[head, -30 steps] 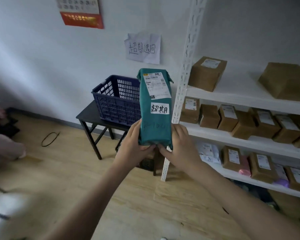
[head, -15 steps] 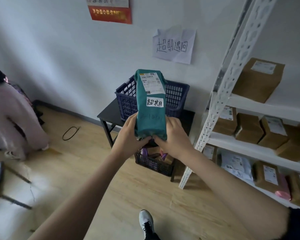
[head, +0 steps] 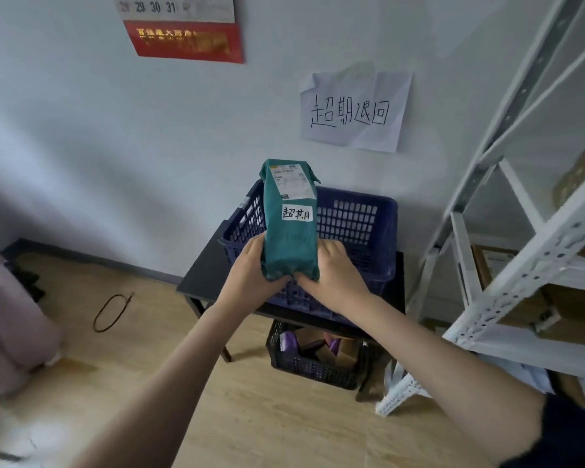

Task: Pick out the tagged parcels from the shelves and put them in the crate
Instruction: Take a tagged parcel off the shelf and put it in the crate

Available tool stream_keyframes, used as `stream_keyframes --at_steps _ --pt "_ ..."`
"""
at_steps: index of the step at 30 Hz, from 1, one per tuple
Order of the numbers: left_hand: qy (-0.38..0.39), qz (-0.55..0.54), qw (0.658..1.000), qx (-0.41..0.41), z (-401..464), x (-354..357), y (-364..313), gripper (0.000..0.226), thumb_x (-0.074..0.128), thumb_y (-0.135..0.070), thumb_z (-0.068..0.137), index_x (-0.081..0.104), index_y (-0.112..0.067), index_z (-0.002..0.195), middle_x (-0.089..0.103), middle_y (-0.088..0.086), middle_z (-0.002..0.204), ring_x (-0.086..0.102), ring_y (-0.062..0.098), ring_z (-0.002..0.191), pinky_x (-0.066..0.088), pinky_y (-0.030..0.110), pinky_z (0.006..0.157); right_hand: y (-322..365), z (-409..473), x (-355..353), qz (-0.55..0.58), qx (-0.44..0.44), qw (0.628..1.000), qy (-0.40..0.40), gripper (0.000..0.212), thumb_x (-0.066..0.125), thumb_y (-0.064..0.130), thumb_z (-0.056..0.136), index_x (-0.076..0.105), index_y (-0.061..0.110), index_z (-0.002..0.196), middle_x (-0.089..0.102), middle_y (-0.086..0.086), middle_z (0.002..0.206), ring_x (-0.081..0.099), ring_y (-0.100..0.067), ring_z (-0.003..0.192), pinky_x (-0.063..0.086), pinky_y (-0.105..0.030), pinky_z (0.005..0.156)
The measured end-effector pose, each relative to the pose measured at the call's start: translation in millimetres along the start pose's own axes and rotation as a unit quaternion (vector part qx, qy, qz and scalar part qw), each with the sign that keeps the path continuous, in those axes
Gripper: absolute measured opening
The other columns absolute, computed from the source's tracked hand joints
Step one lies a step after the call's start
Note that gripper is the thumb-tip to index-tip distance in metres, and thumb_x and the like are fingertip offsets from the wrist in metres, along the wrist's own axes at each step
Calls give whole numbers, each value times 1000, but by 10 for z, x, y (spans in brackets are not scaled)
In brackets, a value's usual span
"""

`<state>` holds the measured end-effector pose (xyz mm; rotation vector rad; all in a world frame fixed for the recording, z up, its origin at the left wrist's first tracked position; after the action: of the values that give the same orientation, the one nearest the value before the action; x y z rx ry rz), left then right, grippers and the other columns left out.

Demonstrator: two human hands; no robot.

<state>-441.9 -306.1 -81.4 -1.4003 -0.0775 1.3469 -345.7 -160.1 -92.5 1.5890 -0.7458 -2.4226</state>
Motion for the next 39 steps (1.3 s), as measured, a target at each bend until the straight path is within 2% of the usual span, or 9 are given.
stream_keyframes --at_steps 5,13,18,21,24,27,31,35,39 --pt "59 -13 998 3 609 41 531 85 86 -33 72 43 -20 144 51 -7 138 46 -2 115 45 23 94 -176 544 444 -5 52 998 30 71 66 49 89 41 16 146 51 -3 135 37 -19 129 42 -38 109" --pt "149 -39 988 32 1571 126 1240 76 86 -33 74 47 -24 138 51 -17 125 47 -7 107 36 3 82 -364 1297 992 -6 157 987 21 72 67 49 88 39 17 146 52 -2 134 39 -19 128 43 -37 107" --pt "206 -44 977 30 1935 275 1605 77 85 -29 75 45 -23 141 53 -10 133 49 -3 111 38 9 87 -514 1539 1294 21 223 974 44 67 70 46 90 42 19 144 54 -3 129 46 -20 122 46 -36 99" --pt "228 -49 972 22 2058 361 1764 82 85 -26 74 42 -23 144 50 -11 136 43 -8 110 33 4 85 -588 1647 1410 53 245 967 57 73 76 44 86 42 23 147 55 -2 130 56 -19 117 51 -38 94" --pt "256 -56 965 -12 2090 473 1956 95 88 -31 68 35 -25 147 49 -10 139 50 1 116 43 18 90 -697 1674 1551 77 266 959 66 78 83 42 79 44 24 145 55 2 130 58 -16 116 52 -35 94" --pt "275 -69 958 -37 2065 579 2089 104 89 -35 66 28 -28 149 52 -10 140 53 6 126 52 28 98 -793 1681 1692 190 280 938 70 84 89 40 68 45 32 140 56 8 129 58 -8 119 56 -37 95" --pt "290 -88 952 -27 2120 616 2041 116 86 -26 70 11 -33 157 42 -14 144 43 -1 129 46 29 105 -921 1784 1764 243 293 918 109 118 92 53 56 22 43 151 41 9 142 45 -9 132 47 -39 108" --pt "329 -97 939 2 2214 730 1998 122 90 -33 63 12 -41 156 42 -11 142 45 6 132 49 37 105 -1056 1891 1754 263 300 902 164 130 91 64 54 9 50 153 33 12 154 37 -8 141 40 -41 115" --pt "359 -107 926 -38 2225 843 2112 127 92 -35 59 12 -41 157 40 -9 142 46 4 130 50 38 105 -1161 1902 1620 274 321 886 194 87 63 57 93 16 29 161 30 10 161 34 -5 141 33 -32 117"
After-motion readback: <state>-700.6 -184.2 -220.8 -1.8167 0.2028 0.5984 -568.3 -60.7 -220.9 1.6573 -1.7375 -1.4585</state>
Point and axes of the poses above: each hand's wrist, its own z-axis towards the middle knuckle, its own x-axis out of the palm, y = z × x, the point moved 6 cm from there along z, towards the middle knuckle
